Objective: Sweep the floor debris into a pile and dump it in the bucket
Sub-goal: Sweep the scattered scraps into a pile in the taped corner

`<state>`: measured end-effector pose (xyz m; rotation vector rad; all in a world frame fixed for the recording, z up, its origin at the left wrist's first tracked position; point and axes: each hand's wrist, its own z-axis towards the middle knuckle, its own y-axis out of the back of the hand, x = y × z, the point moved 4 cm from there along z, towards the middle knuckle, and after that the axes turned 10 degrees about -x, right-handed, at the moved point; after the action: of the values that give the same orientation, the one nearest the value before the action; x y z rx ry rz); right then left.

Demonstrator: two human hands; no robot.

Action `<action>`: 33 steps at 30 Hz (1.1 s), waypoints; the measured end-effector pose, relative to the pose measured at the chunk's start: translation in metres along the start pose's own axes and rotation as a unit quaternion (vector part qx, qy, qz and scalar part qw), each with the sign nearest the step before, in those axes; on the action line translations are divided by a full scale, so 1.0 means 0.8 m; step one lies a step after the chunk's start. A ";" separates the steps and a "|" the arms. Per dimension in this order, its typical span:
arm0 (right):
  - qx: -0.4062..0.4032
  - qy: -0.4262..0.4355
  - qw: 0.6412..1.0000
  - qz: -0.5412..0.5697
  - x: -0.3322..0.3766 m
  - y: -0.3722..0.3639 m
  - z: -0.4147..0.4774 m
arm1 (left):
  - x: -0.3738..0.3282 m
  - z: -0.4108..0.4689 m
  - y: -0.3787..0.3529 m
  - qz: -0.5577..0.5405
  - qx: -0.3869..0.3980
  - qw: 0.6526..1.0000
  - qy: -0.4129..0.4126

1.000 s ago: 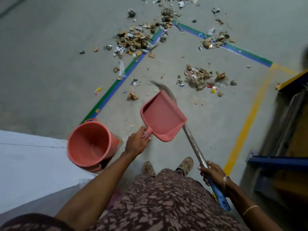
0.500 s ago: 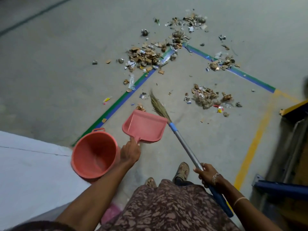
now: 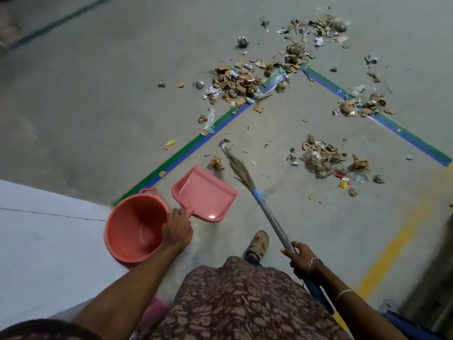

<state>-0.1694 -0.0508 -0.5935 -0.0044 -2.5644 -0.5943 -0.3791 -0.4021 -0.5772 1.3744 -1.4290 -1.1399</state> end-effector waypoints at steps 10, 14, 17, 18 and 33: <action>0.018 0.030 0.997 -0.073 0.083 0.031 0.090 | -0.059 0.046 0.019 -0.040 0.081 0.993 0.070; 0.039 0.036 0.994 -0.098 0.113 0.036 0.107 | -0.058 0.068 0.014 -0.026 0.098 0.993 0.068; 0.055 0.064 0.986 -0.145 0.144 0.040 0.114 | -0.058 0.087 0.013 -0.041 0.096 0.993 0.060; 0.063 0.074 0.982 -0.165 0.154 0.040 0.117 | -0.057 0.093 0.015 -0.050 0.095 0.992 0.065; 0.073 0.045 0.941 -0.327 0.255 -0.023 0.178 | -0.023 0.196 0.000 -0.075 0.115 0.989 0.059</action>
<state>-0.4172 -0.0307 -0.6153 0.9318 -2.4833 -0.6088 -0.5298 -0.3739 -0.6150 1.7071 -1.4243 -0.9909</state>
